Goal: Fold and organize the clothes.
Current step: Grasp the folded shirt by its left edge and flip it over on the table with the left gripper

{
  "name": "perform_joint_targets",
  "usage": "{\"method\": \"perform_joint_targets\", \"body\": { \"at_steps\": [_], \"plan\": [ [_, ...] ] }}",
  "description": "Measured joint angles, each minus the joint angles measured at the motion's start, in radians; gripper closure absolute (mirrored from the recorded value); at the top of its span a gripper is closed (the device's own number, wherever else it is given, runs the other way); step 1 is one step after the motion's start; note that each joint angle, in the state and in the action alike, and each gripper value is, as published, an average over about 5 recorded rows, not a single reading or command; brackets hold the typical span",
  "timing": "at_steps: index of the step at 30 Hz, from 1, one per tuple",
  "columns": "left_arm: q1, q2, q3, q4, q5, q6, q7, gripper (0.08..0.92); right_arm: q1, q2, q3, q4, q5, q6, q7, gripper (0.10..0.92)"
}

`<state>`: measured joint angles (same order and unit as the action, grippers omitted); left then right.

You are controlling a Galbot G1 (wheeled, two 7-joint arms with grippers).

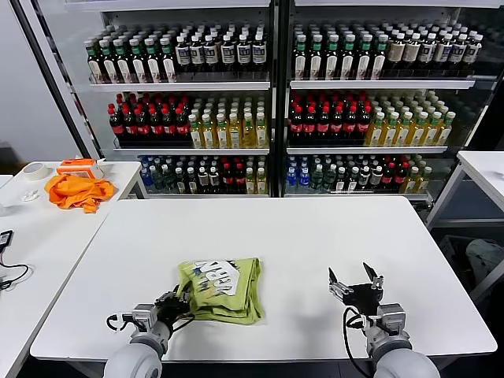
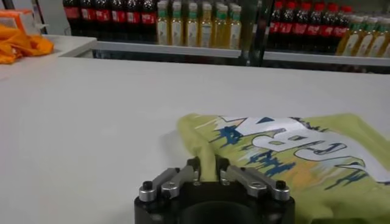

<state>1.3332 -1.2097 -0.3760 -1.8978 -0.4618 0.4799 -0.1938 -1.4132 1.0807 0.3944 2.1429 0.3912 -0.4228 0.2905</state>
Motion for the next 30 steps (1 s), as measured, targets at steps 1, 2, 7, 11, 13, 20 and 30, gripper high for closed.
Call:
{"method": "perform_joint_targets", "body": {
  "at_steps": [1,2,7,11,13,20,30],
  "plan": [
    [0.000,0.002,-0.003,-0.002,0.002,-0.001,0.001,0.830,0.002,0.001,-0.001,0.000,0.000,0.000,0.000,0.203],
    [0.001,0.004,-0.006,-0.006,0.004,0.000,0.001,0.857,0.003,0.001,-0.002,0.000,0.000,-0.001,0.000,0.203],
    [0.010,0.033,-0.037,-0.053,0.016,0.015,0.000,0.898,0.012,0.001,-0.009,0.000,-0.001,-0.003,0.001,0.203],
    [0.020,0.088,-0.087,-0.110,0.019,0.038,0.000,0.898,0.015,0.002,-0.014,-0.002,-0.002,-0.004,0.002,0.203],
    [0.029,0.128,-0.125,-0.134,0.021,0.049,0.001,0.898,0.016,0.003,-0.015,-0.004,-0.002,-0.004,0.002,0.203],
    [0.100,0.311,-0.334,-0.171,0.010,0.073,0.030,0.898,0.024,0.013,-0.026,-0.009,-0.003,-0.001,-0.001,0.203],
    [0.151,0.380,-0.409,-0.266,0.061,0.086,0.077,0.898,0.007,0.025,-0.022,0.004,-0.020,0.002,-0.002,0.203]
  ]
}}
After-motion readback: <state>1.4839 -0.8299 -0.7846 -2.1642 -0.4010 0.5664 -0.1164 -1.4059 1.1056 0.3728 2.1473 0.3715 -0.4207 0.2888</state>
